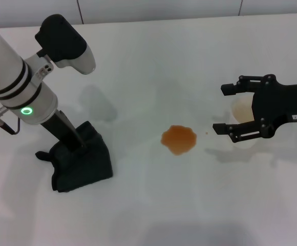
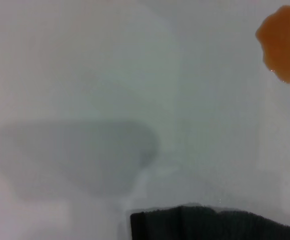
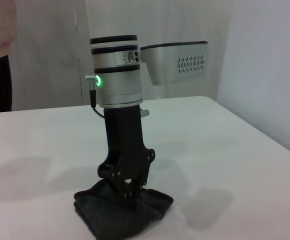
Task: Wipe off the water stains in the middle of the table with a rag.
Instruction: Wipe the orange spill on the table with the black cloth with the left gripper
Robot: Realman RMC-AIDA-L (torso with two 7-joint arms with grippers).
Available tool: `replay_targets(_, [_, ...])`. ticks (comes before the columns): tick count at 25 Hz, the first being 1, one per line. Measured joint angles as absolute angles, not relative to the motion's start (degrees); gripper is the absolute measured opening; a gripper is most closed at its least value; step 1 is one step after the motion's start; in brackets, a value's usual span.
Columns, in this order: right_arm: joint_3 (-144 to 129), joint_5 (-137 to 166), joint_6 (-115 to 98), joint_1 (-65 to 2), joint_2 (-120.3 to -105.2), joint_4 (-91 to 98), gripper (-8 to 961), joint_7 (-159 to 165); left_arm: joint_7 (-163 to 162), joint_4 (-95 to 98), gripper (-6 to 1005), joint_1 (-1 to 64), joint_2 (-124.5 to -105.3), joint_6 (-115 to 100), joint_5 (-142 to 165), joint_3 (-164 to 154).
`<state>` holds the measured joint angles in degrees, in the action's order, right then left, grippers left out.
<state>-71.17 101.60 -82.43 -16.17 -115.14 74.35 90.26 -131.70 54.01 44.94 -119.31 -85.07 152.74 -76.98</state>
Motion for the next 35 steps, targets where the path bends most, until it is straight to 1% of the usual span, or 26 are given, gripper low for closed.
replay_targets(1, [-71.2,101.6,-82.4,-16.2,-115.14,74.4,874,90.3,-131.7,54.1,82,44.9,-119.31,-85.1,152.8,-77.0])
replay_targets(7, [-71.0,101.3,-82.5,-15.8,-115.14,74.4,874,90.3,-131.9,56.6,76,44.3,-119.35,-83.1,149.6,-76.6])
replay_targets(16, [-70.9,101.1,-82.5,-15.7,-115.14,73.8,874,90.2,-130.1,57.3,75,41.7,-119.43,-69.9,136.6,-79.3])
replay_targets(25, [-71.1,101.1,-82.4,-15.8,-115.14,73.6,874,90.2,-130.5,54.2,75,42.1,-119.51,-56.9,128.3,-87.9])
replay_targets(35, [-71.4,101.1,-82.3,-15.8,-115.13,73.6,874,90.2,-130.6,50.1,76,44.2,-119.67,-47.2,119.9,-99.7])
